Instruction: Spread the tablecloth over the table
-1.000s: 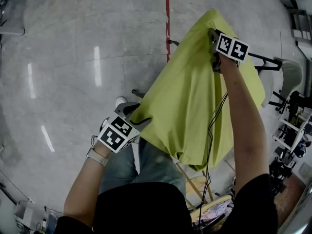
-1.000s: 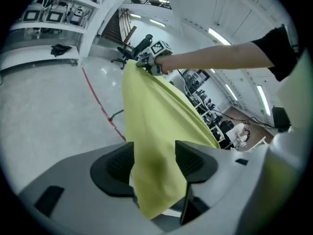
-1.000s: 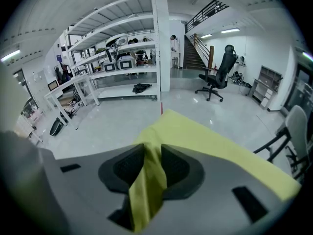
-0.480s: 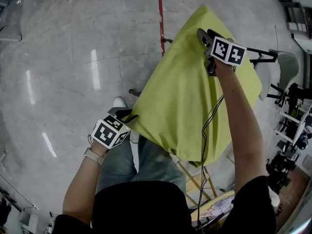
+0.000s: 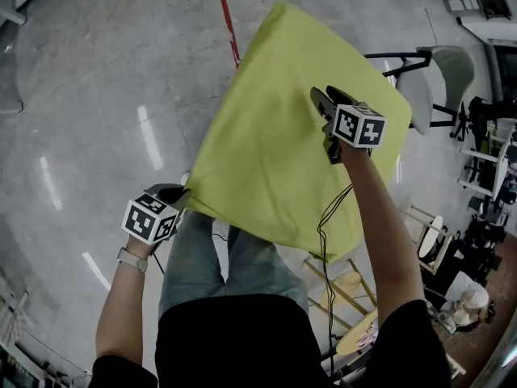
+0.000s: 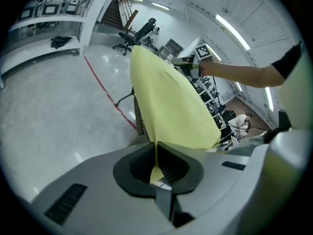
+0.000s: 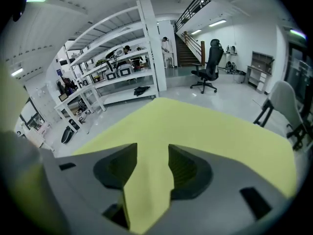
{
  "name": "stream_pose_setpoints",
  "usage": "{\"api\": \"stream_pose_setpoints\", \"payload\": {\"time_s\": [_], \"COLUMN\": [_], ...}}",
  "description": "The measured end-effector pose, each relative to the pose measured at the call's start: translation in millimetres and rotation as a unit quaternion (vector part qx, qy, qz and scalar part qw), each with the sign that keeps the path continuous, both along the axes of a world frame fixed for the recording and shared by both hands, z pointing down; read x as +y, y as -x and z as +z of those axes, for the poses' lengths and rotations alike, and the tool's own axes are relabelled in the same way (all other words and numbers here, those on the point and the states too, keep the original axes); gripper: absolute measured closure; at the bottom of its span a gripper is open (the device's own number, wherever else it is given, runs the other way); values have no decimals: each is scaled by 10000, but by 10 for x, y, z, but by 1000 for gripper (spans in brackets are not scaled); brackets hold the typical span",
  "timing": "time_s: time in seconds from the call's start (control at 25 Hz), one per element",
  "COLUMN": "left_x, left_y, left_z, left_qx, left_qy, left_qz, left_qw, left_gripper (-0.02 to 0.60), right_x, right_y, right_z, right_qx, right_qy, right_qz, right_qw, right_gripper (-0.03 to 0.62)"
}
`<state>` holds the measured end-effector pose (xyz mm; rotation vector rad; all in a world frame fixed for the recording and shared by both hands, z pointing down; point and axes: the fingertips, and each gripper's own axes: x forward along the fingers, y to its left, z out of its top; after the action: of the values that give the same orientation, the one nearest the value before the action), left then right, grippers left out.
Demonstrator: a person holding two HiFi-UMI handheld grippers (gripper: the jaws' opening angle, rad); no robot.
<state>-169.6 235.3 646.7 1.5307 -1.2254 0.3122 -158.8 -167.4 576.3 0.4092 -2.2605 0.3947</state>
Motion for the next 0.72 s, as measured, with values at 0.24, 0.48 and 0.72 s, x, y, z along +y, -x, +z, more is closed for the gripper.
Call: {"api": "stream_pose_setpoints", "payload": {"time_s": [0.24, 0.48, 0.72], "left_x": [40, 115, 298], "left_y": [61, 217, 627], "left_z": [-28, 10, 82], "left_qx": [-428, -653, -1041], "left_qy": [108, 274, 619], "left_qz": [375, 484, 318], "left_qw": [9983, 9963, 9921], "left_gripper": [565, 565, 565], "right_x": [57, 175, 219], "right_y": [-1037, -2054, -2937], "right_z": [-14, -1, -10], "right_qx": [230, 375, 516], "right_qy": [97, 184, 185], "right_qz": [539, 1197, 1845], "right_qw": [9982, 9919, 9813], "right_gripper": [404, 404, 404]}}
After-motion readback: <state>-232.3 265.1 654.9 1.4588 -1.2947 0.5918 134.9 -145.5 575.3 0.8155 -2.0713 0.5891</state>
